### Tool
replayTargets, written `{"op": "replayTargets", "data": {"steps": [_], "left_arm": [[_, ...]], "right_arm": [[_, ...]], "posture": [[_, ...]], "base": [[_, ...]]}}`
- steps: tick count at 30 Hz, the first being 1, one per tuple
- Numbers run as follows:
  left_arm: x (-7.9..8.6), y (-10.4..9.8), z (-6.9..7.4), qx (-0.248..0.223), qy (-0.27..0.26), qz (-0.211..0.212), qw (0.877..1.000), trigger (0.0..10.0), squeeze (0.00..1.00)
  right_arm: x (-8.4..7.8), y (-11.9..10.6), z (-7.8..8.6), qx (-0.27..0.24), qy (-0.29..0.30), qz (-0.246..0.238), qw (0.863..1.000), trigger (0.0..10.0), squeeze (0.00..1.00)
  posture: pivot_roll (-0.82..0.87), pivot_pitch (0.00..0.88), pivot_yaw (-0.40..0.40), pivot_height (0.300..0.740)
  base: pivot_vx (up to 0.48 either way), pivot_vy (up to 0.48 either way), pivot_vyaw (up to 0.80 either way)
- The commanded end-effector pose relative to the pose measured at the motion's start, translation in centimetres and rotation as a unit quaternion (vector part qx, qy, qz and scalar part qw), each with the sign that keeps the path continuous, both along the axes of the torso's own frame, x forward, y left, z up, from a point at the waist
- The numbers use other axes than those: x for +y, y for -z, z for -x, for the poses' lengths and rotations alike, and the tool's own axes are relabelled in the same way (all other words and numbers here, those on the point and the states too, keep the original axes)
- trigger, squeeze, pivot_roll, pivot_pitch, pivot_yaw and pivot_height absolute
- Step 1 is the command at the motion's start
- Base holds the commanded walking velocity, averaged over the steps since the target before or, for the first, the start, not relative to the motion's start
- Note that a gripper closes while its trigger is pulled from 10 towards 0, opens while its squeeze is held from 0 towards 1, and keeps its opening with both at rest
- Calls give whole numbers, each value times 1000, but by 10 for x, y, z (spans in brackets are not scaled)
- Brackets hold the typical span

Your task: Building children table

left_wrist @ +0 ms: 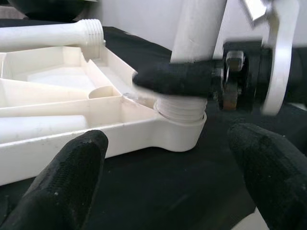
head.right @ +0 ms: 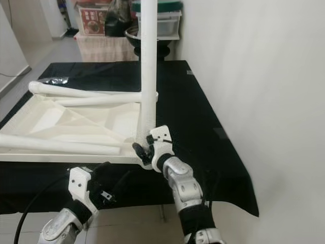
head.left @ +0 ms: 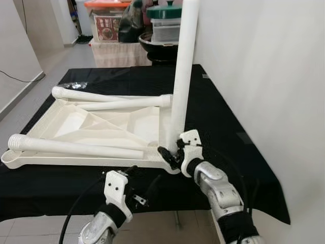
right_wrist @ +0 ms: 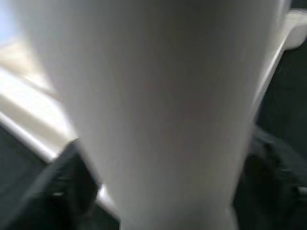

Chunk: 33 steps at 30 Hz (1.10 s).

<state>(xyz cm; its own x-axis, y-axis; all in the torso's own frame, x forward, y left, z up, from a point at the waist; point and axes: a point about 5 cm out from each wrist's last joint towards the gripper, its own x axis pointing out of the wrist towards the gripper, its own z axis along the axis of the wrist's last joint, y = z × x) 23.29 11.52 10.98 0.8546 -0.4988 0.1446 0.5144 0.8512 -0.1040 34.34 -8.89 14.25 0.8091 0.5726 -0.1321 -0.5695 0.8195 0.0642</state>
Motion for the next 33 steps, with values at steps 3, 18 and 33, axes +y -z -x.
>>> {"op": "replayTargets", "data": {"steps": [3, 18, 33], "left_arm": [[0, 4, 0, 11, -2, 2, 1000, 10000, 0], [-1, 4, -1, 10, -3, 1, 1000, 10000, 0], [-2, 3, -1, 10, -2, 4, 1000, 10000, 0]], "right_arm": [[1, -10, -1, -9, -59, -9, 998, 10000, 0], [-26, -31, -18, -16, -244, 26, 969, 9843, 0], [-43, -25, -21, -3, -245, 8, 969, 0, 0]], "posture": [[35, 63, -27, 740], [53, 60, -36, 740], [35, 71, -35, 740]], "base": [[0, 0, 0], [0, 0, 0], [0, 0, 0]]}}
